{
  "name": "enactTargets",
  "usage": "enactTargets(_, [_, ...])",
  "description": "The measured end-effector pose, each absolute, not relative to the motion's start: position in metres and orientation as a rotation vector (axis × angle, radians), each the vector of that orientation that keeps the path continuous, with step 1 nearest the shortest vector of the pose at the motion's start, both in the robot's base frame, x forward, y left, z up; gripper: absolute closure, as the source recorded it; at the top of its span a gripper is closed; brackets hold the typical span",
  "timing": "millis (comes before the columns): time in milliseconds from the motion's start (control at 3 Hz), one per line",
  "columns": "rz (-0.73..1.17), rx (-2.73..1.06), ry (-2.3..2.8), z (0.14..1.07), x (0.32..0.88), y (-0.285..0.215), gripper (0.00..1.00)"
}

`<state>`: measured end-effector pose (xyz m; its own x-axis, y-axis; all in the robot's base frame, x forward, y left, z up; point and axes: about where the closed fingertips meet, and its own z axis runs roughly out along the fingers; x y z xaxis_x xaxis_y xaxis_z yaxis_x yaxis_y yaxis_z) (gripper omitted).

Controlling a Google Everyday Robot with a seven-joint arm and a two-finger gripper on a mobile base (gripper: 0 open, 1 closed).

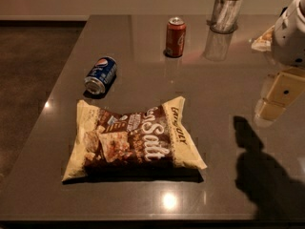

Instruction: Pick pepsi can

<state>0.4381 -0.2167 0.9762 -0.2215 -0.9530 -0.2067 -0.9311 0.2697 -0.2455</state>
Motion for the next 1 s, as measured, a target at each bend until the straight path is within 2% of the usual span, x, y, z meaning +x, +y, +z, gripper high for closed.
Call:
enactTargets(667, [-0.124, -1.790, 2.211, 0.975, 0.436, -0.211, 0.00])
enactTargets(1000, [-0.109, -1.908, 2.130, 0.966, 0.445, -0.188, 0.00])
